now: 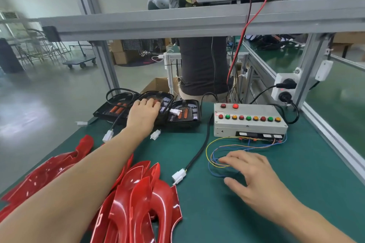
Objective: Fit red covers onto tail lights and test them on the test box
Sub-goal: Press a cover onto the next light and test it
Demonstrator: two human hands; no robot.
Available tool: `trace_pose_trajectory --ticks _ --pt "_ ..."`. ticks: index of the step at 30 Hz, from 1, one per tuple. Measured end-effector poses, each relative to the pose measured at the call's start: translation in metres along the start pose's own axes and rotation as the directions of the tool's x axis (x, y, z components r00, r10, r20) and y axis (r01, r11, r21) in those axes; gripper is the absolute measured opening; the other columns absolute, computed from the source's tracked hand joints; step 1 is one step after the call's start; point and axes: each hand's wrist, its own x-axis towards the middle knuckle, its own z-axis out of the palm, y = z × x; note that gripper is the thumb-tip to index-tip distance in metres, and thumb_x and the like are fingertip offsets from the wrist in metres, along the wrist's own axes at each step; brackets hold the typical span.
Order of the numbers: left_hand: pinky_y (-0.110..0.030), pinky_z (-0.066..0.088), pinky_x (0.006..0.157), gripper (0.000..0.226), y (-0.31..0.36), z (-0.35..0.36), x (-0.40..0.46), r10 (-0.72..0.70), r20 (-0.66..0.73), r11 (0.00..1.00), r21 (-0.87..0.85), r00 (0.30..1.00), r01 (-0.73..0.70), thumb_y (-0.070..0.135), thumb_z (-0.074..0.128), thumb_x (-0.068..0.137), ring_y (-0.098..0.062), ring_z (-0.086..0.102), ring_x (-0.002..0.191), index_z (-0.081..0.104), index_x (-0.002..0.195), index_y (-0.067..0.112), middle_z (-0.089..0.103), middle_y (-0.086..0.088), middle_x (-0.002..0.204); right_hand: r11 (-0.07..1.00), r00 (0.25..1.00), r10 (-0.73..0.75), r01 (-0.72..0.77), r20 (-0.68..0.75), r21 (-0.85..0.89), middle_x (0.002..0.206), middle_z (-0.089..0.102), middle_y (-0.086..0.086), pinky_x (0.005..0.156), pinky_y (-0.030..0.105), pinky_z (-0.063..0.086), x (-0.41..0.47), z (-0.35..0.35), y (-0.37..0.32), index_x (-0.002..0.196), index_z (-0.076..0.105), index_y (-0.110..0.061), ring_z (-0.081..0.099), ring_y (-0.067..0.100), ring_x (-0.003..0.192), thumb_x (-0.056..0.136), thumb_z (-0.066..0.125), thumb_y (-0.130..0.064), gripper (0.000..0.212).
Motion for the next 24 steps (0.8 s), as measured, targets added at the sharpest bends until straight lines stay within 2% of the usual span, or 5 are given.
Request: trace_pose_trajectory --ticks 11,15,19,22,24 --pt "-0.046 0.039 0.104 0.050 0.000 -0.021 -0.022 -0.069 -0.229 0.958 -0.286 0.971 0.000 0.008 0.070 0.080 -0.036 0.054 0.119 0.056 0.127 0.002 0.056 -0.016 0.132 1.000 1.000 0.010 -0.010 -0.023 -0.004 0.115 0.040 -0.035 0.099 0.001 0.006 -0.001 -0.006 -0.005 0.124 0.056 -0.039 0.023 -0.023 0.115 0.091 0.061 -0.031 0.034" --pt "-0.049 0.048 0.096 0.044 0.007 -0.066 -0.041 -0.140 -0.543 0.924 -0.373 0.828 -0.088 0.001 0.074 0.075 -0.036 0.061 0.110 0.063 0.117 -0.002 0.062 -0.015 0.125 0.924 0.986 0.152 -0.119 -0.064 0.364 0.121 0.045 -0.039 0.093 -0.003 0.025 0.008 -0.015 -0.018 0.128 0.053 -0.039 0.039 -0.021 0.116 0.085 0.067 -0.038 0.045" --pt "-0.043 0.050 0.093 0.031 0.042 -0.113 -0.066 -0.003 -0.770 0.908 -0.269 0.638 -0.321 0.002 0.067 0.081 -0.033 0.063 0.108 0.068 0.112 0.002 0.064 -0.011 0.123 0.363 0.950 0.285 -0.228 0.125 0.904 0.132 0.057 -0.013 0.103 0.023 0.043 0.028 -0.034 -0.041 0.137 0.041 -0.035 0.055 -0.002 0.118 0.068 0.065 -0.052 0.076" --pt "-0.041 0.046 0.097 0.029 0.080 -0.128 -0.085 0.132 -0.815 0.856 -0.194 0.565 -0.480 0.005 0.061 0.086 -0.033 0.061 0.111 0.067 0.114 0.004 0.061 -0.011 0.127 -0.002 0.970 0.227 -0.087 0.085 0.996 0.134 0.061 0.001 0.100 0.037 0.049 0.036 -0.044 -0.049 0.140 0.045 -0.022 0.059 0.014 0.116 0.085 0.054 -0.037 0.058" --pt "-0.040 0.043 0.099 0.032 0.096 -0.129 -0.091 0.174 -0.820 0.817 -0.189 0.546 -0.544 0.008 0.061 0.087 -0.031 0.058 0.113 0.065 0.119 0.010 0.059 -0.008 0.131 -0.105 0.954 0.295 -0.033 0.063 0.994 0.129 0.064 0.006 0.099 0.037 0.050 0.034 -0.048 -0.044 0.136 0.052 -0.013 0.061 0.017 0.113 0.087 0.053 -0.029 0.052"
